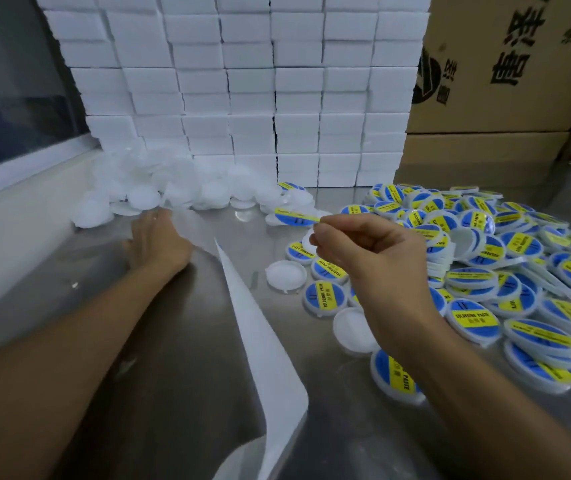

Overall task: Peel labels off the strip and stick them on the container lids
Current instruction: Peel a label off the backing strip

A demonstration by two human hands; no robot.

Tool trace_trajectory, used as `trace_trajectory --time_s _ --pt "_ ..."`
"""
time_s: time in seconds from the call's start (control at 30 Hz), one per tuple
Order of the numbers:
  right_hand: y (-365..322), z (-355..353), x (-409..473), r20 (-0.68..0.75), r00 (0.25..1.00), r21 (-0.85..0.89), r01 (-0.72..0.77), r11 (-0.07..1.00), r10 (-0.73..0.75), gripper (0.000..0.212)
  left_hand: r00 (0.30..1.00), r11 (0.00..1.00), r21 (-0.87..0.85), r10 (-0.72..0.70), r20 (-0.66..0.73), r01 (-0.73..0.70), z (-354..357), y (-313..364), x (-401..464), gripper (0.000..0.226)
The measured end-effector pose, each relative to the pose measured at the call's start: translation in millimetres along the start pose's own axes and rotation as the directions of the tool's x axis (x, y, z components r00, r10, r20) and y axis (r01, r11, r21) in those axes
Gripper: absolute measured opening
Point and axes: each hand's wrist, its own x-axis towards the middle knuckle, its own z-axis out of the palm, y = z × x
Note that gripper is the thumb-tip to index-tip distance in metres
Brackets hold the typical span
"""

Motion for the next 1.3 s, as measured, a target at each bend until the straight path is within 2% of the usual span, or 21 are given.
trace_trajectory --time_s 0.07,0.17,0.3,0.47,0.53,0.6,0.67,0.73,0.8,0.87,1.0,1.07,1.1,1.17,1.23,1.3 --pt "-1.0 -0.2 0.1 0.016 1.000 -0.042 0.021 0.999 -0.021 0.011 0.997 0.998 0.027 -0.056 0.047 0.055 0.7 -4.9 14.5 0.053" --pt "-0.9 -2.1 0.2 0.038 0.999 -0.063 0.041 0.997 -0.039 0.011 0.986 0.992 0.111 -0.075 0.148 0.059 1.0 -10.7 26.7 0.039" --pt "1.2 -1.5 -0.6 0.047 0.997 -0.061 0.066 0.996 -0.063 0.006 1.000 0.999 0.050 0.009 0.022 -0.010 -2.0 -15.5 29.4 0.012" --pt "5.6 5.2 -5.5 0.103 0.994 -0.059 0.031 0.998 -0.025 0.021 1.000 0.999 0.049 0.019 -0.003 -0.019 -7.9 -18.4 23.1 0.022" --pt "4.4 6.8 -6.3 0.121 0.992 -0.071 0.034 0.997 -0.025 0.016 1.000 0.999 0.052 0.015 -0.019 -0.014 -11.5 -22.0 20.8 0.020" --pt "2.8 10.0 -8.7 0.198 0.980 -0.016 -0.007 1.000 0.010 0.007 0.999 0.994 0.102 0.041 0.005 -0.041 -14.5 -25.1 16.4 0.020" --pt "5.0 17.4 -15.1 0.356 0.928 0.066 -0.139 0.988 0.107 0.011 0.998 0.989 0.134 0.064 0.018 -0.066 -16.8 -25.8 10.2 0.020" --pt "13.6 25.5 -24.2 0.505 0.839 -0.023 -0.223 0.975 0.204 0.017 0.997 0.987 0.141 0.077 0.019 -0.079 -19.6 -25.0 4.6 0.020" --pt "24.1 27.2 -29.4 0.551 0.799 -0.222 -0.137 0.965 0.240 0.015 0.995 0.987 0.130 0.093 0.024 -0.095 -23.7 -24.6 -0.5 0.018" --pt "28.2 23.8 -27.6 0.549 0.803 -0.335 -0.043 0.941 0.231 0.009 0.991 0.984 0.118 0.131 0.035 -0.134 -30.2 -27.3 -6.8 0.013" --pt "28.3 16.9 -19.2 0.492 0.843 -0.399 -0.001 0.917 0.216 0.009 0.985 0.978 0.115 0.171 0.029 -0.174 -46.1 -32.7 -23.1 0.008" --pt "29.0 16.1 -17.2 0.441 0.871 -0.412 -0.015 0.911 0.214 0.011 0.990 0.990 0.009 0.140 -0.028 -0.140 -52.1 -26.0 -32.9 0.020" --pt "30.0 16.2 -16.1 0.414 0.883 -0.397 -0.043 0.917 0.221 0.011 0.993 0.990 -0.090 0.104 -0.052 -0.108 -54.3 -19.5 -39.0 0.026" --pt "32.4 16.4 -14.1 0.355 0.898 -0.327 -0.141 0.934 0.260 0.010 0.998 0.933 -0.359 -0.014 -0.059 -0.009 -54.6 -4.9 -53.1 0.020" --pt "35.1 16.6 -12.7 0.315 0.899 -0.245 -0.233 0.941 0.304 0.005 0.991 0.782 -0.611 -0.126 0.038 0.123 -53.1 10.1 -69.2 0.013" --pt "39.1 15.8 -12.2 0.303 0.901 -0.202 -0.259 0.945 0.311 0.024 0.968 0.558 -0.791 -0.143 0.207 0.251 -54.5 24.0 -87.3 0.021"
